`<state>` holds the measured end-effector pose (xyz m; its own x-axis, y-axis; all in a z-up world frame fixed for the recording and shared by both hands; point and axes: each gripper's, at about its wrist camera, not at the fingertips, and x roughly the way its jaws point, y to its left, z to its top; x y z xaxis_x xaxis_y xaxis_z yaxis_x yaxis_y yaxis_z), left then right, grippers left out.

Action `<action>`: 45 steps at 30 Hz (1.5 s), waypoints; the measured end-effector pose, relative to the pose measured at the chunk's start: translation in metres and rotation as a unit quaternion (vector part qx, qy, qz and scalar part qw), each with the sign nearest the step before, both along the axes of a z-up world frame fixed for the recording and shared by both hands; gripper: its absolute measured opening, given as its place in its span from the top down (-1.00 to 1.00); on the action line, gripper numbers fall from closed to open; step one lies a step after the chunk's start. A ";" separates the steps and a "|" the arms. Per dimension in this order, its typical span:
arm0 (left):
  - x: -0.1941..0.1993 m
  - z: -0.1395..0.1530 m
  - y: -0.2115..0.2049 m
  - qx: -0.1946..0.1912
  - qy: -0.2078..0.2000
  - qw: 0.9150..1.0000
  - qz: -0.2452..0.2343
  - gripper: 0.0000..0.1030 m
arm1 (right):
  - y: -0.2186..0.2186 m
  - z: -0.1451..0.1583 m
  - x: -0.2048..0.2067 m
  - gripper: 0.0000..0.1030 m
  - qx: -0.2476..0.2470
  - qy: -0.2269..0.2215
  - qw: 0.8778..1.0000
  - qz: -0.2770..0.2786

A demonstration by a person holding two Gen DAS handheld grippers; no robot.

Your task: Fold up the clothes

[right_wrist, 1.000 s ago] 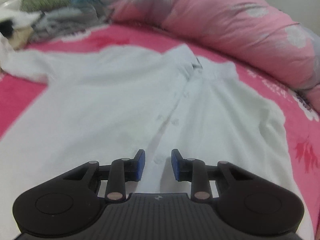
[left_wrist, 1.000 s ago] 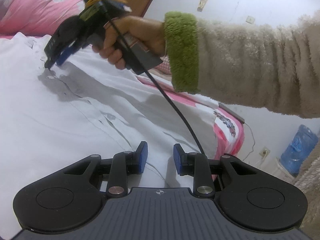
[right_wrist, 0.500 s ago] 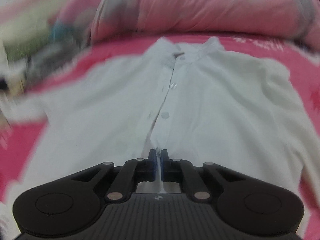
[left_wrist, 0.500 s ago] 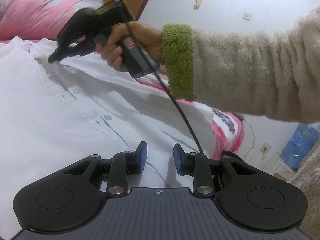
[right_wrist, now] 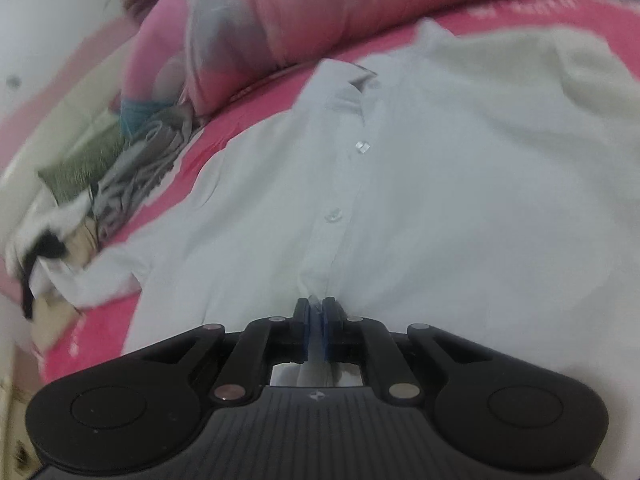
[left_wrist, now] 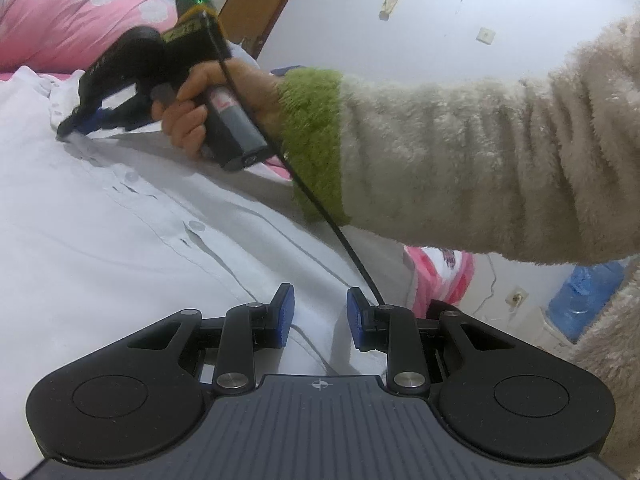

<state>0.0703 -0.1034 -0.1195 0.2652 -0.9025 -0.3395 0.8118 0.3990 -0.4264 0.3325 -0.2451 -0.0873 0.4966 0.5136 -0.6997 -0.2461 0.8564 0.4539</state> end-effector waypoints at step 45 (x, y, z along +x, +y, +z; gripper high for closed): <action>-0.040 0.018 0.071 0.065 0.078 0.983 0.154 0.43 | -0.139 -0.011 -0.255 0.95 0.310 0.005 0.949 -0.060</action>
<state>0.0302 -0.0325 -0.1018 0.4555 -0.7335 -0.5044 0.5723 0.6753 -0.4652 0.0778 -0.3837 -0.0979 0.5721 0.7687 -0.2860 -0.1572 0.4450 0.8816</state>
